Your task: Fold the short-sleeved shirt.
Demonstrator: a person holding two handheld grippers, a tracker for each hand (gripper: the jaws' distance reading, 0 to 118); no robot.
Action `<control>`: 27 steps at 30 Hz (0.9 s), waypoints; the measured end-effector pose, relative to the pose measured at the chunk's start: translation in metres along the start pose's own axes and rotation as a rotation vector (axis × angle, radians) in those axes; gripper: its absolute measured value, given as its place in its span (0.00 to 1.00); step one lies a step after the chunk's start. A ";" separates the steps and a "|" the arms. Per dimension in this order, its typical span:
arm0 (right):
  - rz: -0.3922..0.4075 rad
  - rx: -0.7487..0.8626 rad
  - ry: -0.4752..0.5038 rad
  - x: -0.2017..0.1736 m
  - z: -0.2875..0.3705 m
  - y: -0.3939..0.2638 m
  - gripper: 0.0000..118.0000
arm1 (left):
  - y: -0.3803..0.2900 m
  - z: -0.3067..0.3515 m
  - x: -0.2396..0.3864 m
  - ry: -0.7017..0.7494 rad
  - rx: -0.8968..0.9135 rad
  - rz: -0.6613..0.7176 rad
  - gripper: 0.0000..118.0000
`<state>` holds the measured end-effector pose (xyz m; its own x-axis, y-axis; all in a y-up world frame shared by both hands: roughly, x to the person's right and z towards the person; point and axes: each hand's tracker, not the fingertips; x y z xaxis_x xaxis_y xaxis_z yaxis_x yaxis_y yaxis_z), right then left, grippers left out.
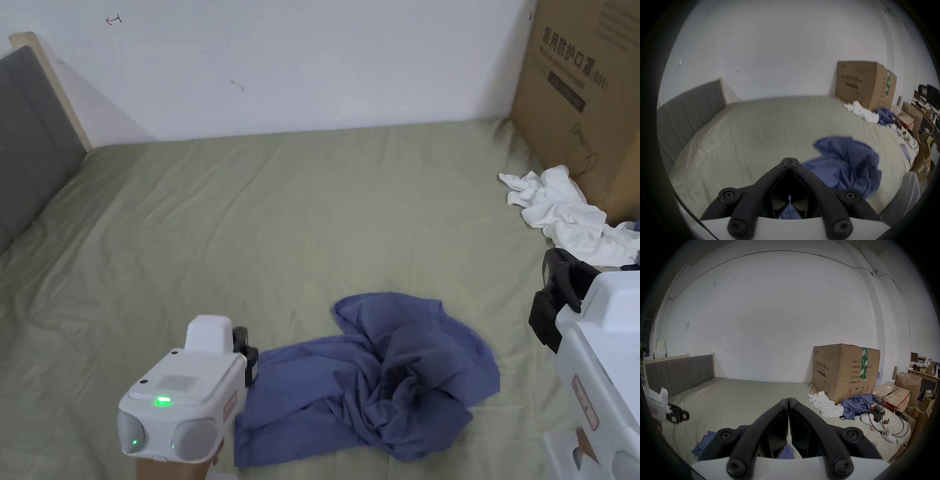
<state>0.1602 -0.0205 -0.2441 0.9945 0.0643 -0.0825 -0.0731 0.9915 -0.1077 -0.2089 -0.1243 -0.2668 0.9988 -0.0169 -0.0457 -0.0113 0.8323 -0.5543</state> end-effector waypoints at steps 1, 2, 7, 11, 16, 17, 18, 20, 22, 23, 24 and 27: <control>-0.002 -0.007 0.003 -0.001 -0.001 -0.002 0.00 | -0.008 -0.006 -0.001 0.005 -0.047 -0.002 0.00; -0.002 -0.012 0.006 -0.001 -0.002 -0.004 0.00 | -0.015 -0.012 -0.002 0.010 -0.100 -0.009 0.00; 0.001 -0.037 0.018 -0.003 -0.007 -0.014 0.00 | -0.050 -0.035 -0.006 0.016 -0.321 0.063 0.07; 0.006 -0.056 0.036 -0.007 -0.010 -0.015 0.00 | -0.068 -0.055 -0.011 0.037 -0.454 0.134 0.87; 0.007 -0.059 0.041 -0.005 -0.014 -0.018 0.00 | -0.082 -0.064 -0.002 0.082 -0.515 0.099 0.74; 0.005 -0.060 0.041 -0.005 -0.015 -0.018 0.00 | -0.084 -0.069 0.000 0.094 -0.540 0.086 0.60; 0.003 -0.062 0.042 -0.005 -0.015 -0.018 0.00 | -0.087 -0.072 0.001 0.091 -0.542 0.089 0.48; 0.002 -0.066 0.042 -0.004 -0.017 -0.019 0.00 | -0.095 -0.078 0.004 0.041 -0.558 0.107 0.48; 0.006 -0.072 0.045 -0.003 -0.018 -0.020 0.00 | -0.094 -0.076 0.008 0.070 -0.542 0.079 0.44; 0.008 -0.074 0.044 -0.003 -0.018 -0.021 0.00 | -0.092 -0.072 0.010 0.060 -0.538 0.065 0.38; 0.009 -0.076 0.044 -0.003 -0.020 -0.021 0.00 | -0.091 -0.070 0.011 0.054 -0.530 0.055 0.27; 0.006 -0.096 0.041 0.002 -0.029 -0.029 0.00 | -0.085 -0.066 0.008 0.019 -0.506 0.075 0.03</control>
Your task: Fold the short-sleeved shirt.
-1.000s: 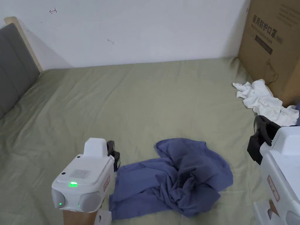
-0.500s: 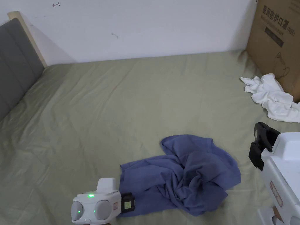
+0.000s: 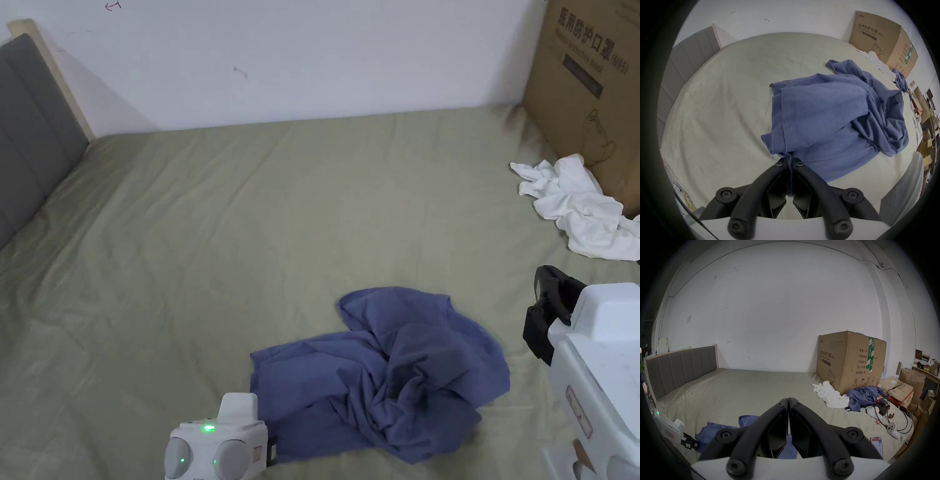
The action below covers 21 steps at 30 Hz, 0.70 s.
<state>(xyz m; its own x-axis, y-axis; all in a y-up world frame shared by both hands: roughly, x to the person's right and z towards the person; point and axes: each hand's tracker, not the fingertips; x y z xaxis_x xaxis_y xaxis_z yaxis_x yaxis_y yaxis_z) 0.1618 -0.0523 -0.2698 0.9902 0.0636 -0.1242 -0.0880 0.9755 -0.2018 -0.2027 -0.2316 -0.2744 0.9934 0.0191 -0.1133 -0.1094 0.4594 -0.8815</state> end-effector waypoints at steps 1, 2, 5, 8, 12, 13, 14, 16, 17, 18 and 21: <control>-0.002 -0.016 -0.003 0.001 -0.004 -0.001 0.00 | 0.001 0.003 -0.001 -0.003 0.005 0.007 0.02; -0.005 -0.035 -0.006 0.004 -0.011 -0.006 0.00 | 0.002 0.008 -0.004 -0.026 0.038 0.022 0.02; -0.009 -0.136 -0.018 0.007 -0.040 -0.016 0.02 | 0.009 0.031 -0.015 -0.084 0.114 0.087 0.02; -0.029 -0.262 0.007 0.013 -0.080 -0.032 0.09 | 0.020 0.052 -0.021 -0.143 0.171 0.129 0.02; -0.065 -0.438 0.055 0.013 -0.138 -0.050 0.53 | 0.029 0.062 -0.026 -0.174 0.209 0.166 0.02; -0.060 -0.498 0.066 0.012 -0.156 -0.056 0.68 | 0.031 0.062 -0.027 -0.186 0.209 0.182 0.02; -0.073 -0.527 0.083 0.013 -0.167 -0.062 0.78 | 0.032 0.061 -0.028 -0.192 0.210 0.191 0.02; -0.091 -0.608 0.075 0.013 -0.195 -0.075 0.86 | 0.036 0.058 -0.030 -0.202 0.212 0.206 0.02; -0.100 -0.635 0.077 0.012 -0.205 -0.081 0.85 | 0.036 0.057 -0.030 -0.204 0.210 0.209 0.02; -0.091 -0.670 0.087 0.010 -0.214 -0.085 0.85 | 0.037 0.056 -0.030 -0.205 0.209 0.209 0.02; -0.055 -0.768 0.085 0.004 -0.244 -0.101 0.83 | 0.040 0.052 -0.031 -0.211 0.201 0.205 0.02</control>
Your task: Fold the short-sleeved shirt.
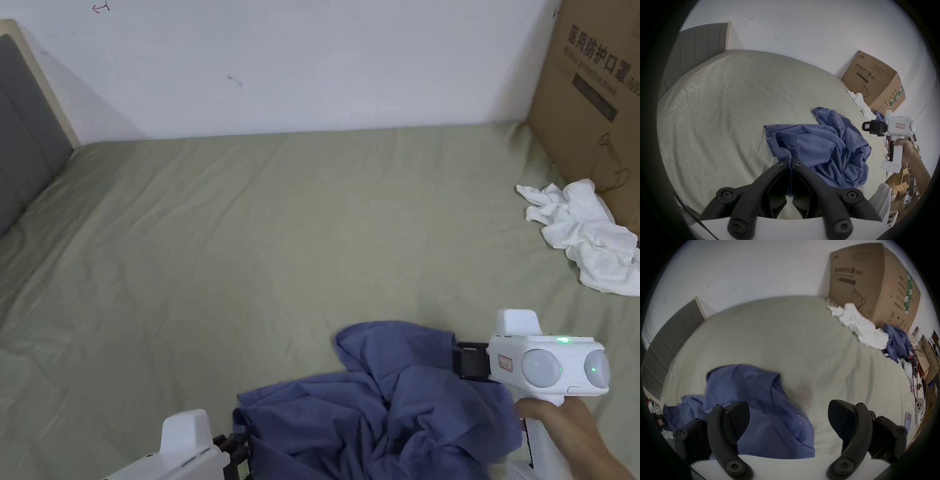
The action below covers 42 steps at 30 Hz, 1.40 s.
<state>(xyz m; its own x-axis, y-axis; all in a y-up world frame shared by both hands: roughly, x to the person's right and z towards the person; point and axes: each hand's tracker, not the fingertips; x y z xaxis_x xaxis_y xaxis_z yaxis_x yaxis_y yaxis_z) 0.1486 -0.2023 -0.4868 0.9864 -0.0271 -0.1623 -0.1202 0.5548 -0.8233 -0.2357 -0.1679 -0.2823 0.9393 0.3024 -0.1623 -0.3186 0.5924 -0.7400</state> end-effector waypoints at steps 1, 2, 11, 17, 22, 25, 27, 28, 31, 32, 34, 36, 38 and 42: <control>0.013 -0.027 0.004 -0.005 -0.002 0.000 0.82 | 0.001 -0.001 -0.001 -0.004 -0.005 0.002 0.02; 0.013 -0.039 0.006 -0.006 -0.009 0.001 0.80 | 0.001 -0.002 -0.002 -0.005 -0.010 0.003 0.02; 0.055 -0.105 0.030 -0.018 -0.012 -0.006 0.02 | 0.005 -0.008 -0.007 -0.017 -0.033 0.013 0.02; 0.045 0.048 0.059 0.002 0.029 0.002 0.01 | 0.009 -0.002 -0.006 -0.032 -0.013 0.022 0.02; 0.041 0.228 0.130 0.015 0.109 0.014 0.01 | 0.030 0.010 -0.007 -0.055 0.051 0.060 0.02; 0.032 0.329 0.126 0.025 0.148 0.026 0.01 | 0.057 0.021 -0.008 -0.068 0.109 0.070 0.02; 0.056 0.386 0.123 0.028 0.173 0.038 0.01 | 0.081 0.031 -0.009 -0.080 0.167 0.089 0.02; 0.052 0.413 0.115 0.030 0.186 0.044 0.01 | 0.095 0.037 -0.009 -0.082 0.195 0.090 0.02; 0.061 0.475 0.104 0.034 0.215 0.067 0.01 | 0.141 0.053 -0.008 -0.056 0.275 0.069 0.02; 0.071 0.488 0.089 0.035 0.223 0.075 0.01 | 0.155 0.058 -0.008 -0.044 0.297 0.058 0.02; 0.080 0.515 0.060 0.036 0.236 0.095 0.01 | 0.190 0.070 -0.006 -0.009 0.351 0.039 0.02; 0.072 0.529 0.057 0.039 0.246 0.114 0.01 | 0.221 0.080 -0.004 0.013 0.395 0.024 0.02; 0.068 0.546 0.045 0.041 0.252 0.131 0.01 | 0.251 0.087 -0.002 0.050 0.427 0.004 0.02; 0.077 0.590 0.008 0.041 0.262 0.168 0.01 | 0.308 0.098 0.001 0.088 0.478 -0.035 0.02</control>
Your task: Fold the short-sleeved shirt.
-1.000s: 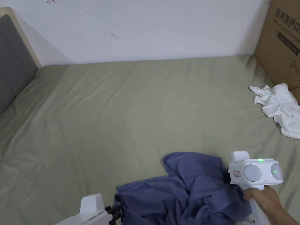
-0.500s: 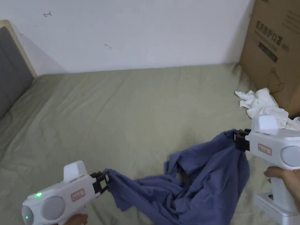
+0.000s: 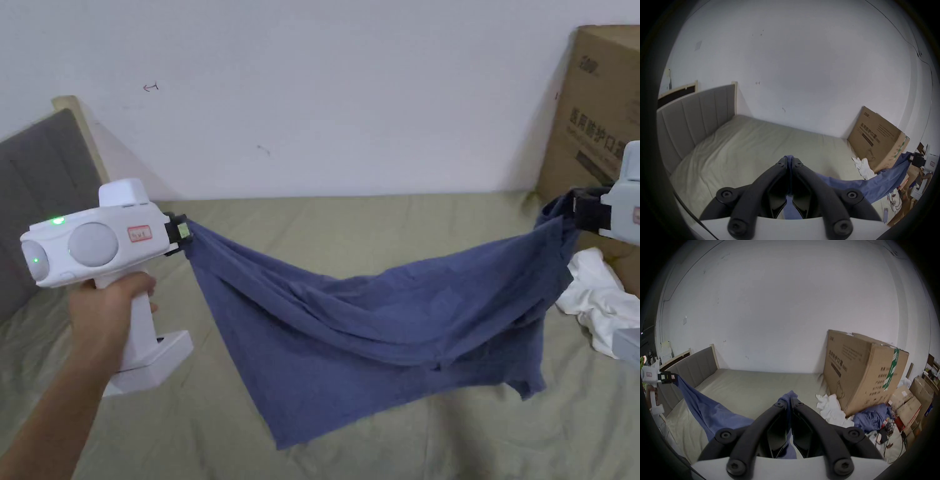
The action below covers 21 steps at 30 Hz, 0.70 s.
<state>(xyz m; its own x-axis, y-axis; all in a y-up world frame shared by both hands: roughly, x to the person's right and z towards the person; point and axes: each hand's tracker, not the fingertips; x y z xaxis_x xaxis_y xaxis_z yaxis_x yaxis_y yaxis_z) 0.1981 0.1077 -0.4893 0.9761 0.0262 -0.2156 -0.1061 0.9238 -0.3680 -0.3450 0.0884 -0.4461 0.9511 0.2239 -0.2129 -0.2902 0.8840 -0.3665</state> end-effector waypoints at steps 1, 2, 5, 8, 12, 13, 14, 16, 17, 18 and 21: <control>-0.004 0.005 0.001 0.001 -0.004 0.008 0.01 | 0.012 0.000 0.004 0.003 0.009 0.000 0.02; -0.007 0.013 -0.002 0.002 -0.007 0.014 0.01 | 0.022 -0.003 0.005 0.005 0.020 -0.001 0.02; 0.007 0.038 -0.027 0.002 -0.018 0.033 0.01 | 0.052 -0.011 0.008 0.019 0.055 -0.012 0.02; 0.004 0.046 -0.035 0.002 -0.029 0.043 0.01 | 0.075 -0.020 0.011 0.016 0.068 -0.012 0.02; -0.003 0.043 -0.047 0.001 -0.052 0.041 0.01 | 0.082 -0.040 0.015 0.039 0.063 -0.054 0.02; -0.011 0.039 -0.051 0.001 -0.059 0.036 0.01 | 0.079 -0.048 0.014 0.056 0.053 -0.081 0.02; -0.019 0.034 -0.054 0.000 -0.066 0.031 0.01 | 0.075 -0.053 0.015 0.064 0.049 -0.096 0.02; -0.036 0.013 -0.062 0.000 -0.080 0.017 0.01 | 0.062 -0.066 0.014 0.075 0.033 -0.110 0.02; -0.044 -0.001 -0.068 0.000 -0.087 0.009 0.01 | 0.056 -0.072 0.011 0.072 0.023 -0.111 0.02; -0.049 -0.012 -0.066 0.000 -0.094 -0.003 0.01 | 0.046 -0.078 0.007 0.054 -0.004 -0.093 0.02; -0.059 -0.063 -0.080 0.000 -0.111 -0.039 0.01 | 0.012 -0.094 -0.003 0.042 -0.059 -0.053 0.02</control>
<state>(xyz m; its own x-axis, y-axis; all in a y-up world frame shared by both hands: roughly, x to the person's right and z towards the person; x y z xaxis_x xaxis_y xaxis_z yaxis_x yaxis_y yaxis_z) 0.1816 0.0293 -0.5758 0.9927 0.0053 -0.1204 -0.0576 0.8986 -0.4349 -0.3613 0.0596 -0.5344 0.9602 0.1588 -0.2296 -0.2466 0.8680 -0.4310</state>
